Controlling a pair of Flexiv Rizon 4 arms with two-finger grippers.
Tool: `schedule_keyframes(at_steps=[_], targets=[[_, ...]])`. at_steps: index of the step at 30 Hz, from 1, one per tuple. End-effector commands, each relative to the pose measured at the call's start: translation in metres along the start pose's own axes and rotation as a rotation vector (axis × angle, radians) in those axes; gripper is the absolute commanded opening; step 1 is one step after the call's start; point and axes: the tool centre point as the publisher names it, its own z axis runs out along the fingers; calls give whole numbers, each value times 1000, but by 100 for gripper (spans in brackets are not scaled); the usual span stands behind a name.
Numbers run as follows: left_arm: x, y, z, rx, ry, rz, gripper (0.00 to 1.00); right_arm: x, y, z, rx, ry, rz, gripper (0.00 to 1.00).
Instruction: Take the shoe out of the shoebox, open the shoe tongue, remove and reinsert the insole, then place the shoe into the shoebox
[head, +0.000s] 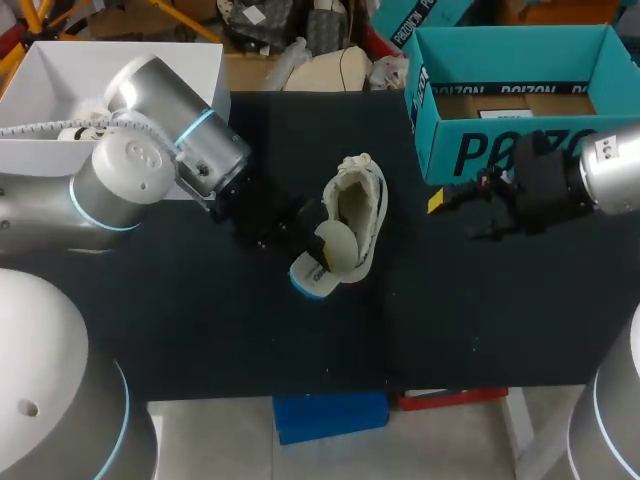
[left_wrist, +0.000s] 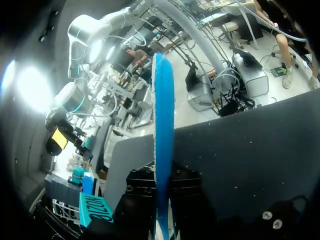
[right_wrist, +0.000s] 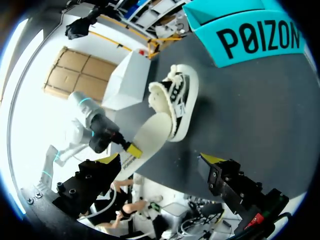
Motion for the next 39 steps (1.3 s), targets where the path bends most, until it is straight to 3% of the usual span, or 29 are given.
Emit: schedule_keyframes(at_steps=[1,27,34,35,36,39], targets=[[-5,22,5,21,56,-6,0,0,0,0,0,-2,0,100],[-9,97,17,-9,51,-51,0,0,0,0,0,-2,0,100],[-9,114,15,-48,60,-78,0,0,0,0,0,-2,0,100],[-10,115,13,-53,59,-81,14,0,0,0,0,-2,0,100],[-11,114,12,-58,55,-83,35,0,0,0,0,-2,0,100],[-14,110,7,-70,44,-99,45,0,0,0,0,-2,0,100]])
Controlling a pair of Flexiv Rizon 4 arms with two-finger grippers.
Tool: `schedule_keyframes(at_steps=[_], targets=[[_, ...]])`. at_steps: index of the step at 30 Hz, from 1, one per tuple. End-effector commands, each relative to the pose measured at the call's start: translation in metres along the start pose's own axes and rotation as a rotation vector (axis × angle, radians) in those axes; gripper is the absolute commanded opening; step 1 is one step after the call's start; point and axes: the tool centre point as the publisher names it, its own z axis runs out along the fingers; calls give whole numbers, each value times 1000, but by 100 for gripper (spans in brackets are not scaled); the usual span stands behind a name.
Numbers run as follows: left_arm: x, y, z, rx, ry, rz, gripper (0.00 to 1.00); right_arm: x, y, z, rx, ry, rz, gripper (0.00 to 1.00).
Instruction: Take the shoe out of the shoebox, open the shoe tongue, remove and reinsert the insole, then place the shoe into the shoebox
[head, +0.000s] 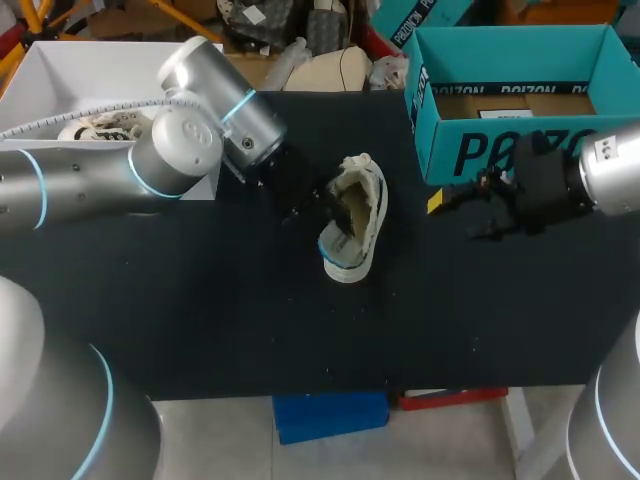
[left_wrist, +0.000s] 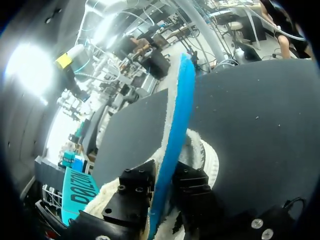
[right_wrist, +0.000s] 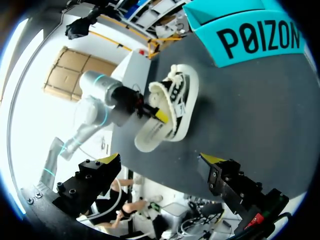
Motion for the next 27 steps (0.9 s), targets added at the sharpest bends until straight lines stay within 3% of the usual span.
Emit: schedule_keyframes(at_steps=[1,19,21,23,27], targets=[[-3,-9,-7,-17,-3,-13,47,0,0,0,1,-2,1,100],[9,-82,-27,-7,-26,-6,40,0,0,0,1,-2,1,100],[12,-86,-26,0,-30,-12,30,0,0,0,1,-2,1,100],[16,-86,-26,3,-25,-19,0,0,0,0,1,-2,1,100],[21,-80,-24,5,-24,-38,0,0,0,0,1,-2,1,100]])
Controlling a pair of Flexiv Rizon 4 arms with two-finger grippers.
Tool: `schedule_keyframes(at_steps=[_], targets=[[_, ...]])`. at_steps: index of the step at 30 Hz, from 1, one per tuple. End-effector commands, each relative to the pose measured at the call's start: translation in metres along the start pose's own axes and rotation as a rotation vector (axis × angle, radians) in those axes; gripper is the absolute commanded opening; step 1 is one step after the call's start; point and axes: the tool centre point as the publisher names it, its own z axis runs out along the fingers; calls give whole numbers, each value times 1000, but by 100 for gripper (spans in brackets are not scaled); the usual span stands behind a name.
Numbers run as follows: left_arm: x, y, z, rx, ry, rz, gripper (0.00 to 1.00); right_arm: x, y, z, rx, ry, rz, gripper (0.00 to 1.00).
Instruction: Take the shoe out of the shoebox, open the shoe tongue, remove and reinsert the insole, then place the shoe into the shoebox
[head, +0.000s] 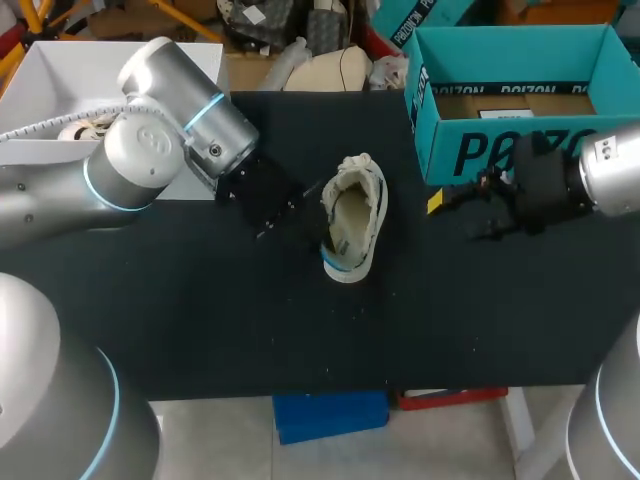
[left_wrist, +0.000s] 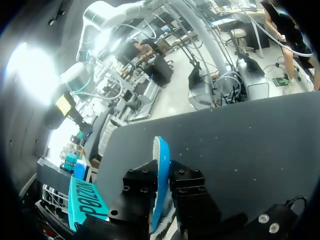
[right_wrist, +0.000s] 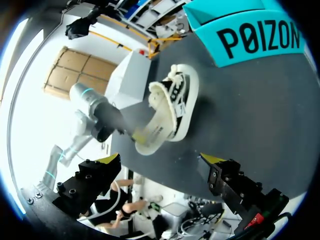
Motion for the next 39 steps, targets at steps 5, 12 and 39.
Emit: schedule_keyframes(at_steps=[5,12,39], targets=[[6,15,3,-19,-13,-24,0,1,0,0,2,-2,1,100],[3,49,10,-7,-22,-35,0,1,0,0,2,-2,1,100],[-18,98,13,-115,71,21,0,1,0,0,2,-2,1,100]])
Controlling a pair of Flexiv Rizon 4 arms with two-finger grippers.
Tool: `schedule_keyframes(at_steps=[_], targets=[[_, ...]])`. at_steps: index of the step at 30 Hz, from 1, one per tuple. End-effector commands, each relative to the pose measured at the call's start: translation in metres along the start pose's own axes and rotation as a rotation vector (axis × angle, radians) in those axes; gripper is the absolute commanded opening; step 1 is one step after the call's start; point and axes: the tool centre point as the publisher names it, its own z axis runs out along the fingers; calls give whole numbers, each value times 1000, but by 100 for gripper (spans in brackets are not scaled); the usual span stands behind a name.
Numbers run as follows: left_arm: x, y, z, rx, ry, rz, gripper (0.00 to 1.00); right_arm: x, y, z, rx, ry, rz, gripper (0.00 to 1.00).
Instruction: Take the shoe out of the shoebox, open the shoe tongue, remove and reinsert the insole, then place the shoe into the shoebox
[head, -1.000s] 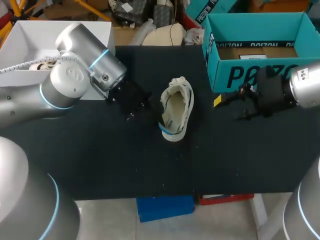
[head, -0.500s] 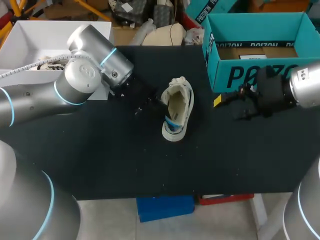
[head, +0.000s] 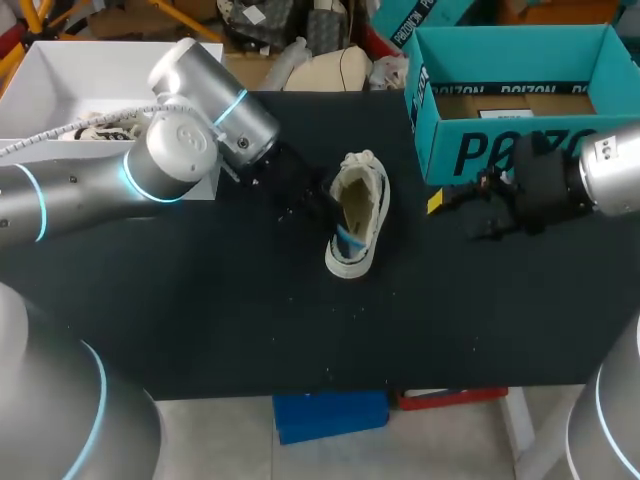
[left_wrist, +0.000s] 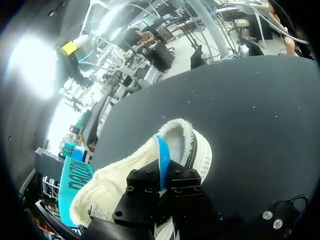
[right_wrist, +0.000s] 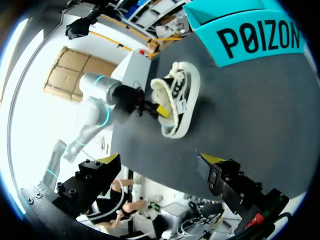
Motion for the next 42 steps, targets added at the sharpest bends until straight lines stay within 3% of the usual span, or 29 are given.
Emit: schedule_keyframes(at_steps=[1,10,18,20,21,23,31,37,38,39,41,42], targets=[[-5,-1,-3,-12,77,35,0,1,0,0,1,-2,1,100],[5,2,-1,-21,230,110,0,1,0,0,1,-2,1,100],[6,-1,19,-2,246,135,0,1,0,0,1,-2,1,100],[7,-3,23,5,254,142,31,1,0,0,1,-2,1,100],[7,-4,23,9,260,148,42,1,0,0,1,-2,1,100],[6,-6,22,9,262,152,100,1,0,0,1,-2,1,100],[-15,-9,-17,-65,227,142,100,1,0,0,1,-2,1,100],[-42,-19,-37,-107,110,76,100,1,0,0,1,-2,1,100],[-47,-22,-38,-127,67,33,81,1,0,0,1,-2,1,100],[-51,-22,-40,-157,84,69,47,1,0,0,1,-2,1,100],[-54,-23,-44,-196,105,67,0,1,0,0,1,-2,1,100],[-53,-25,-44,-220,134,79,0,1,0,0,1,-2,1,100]])
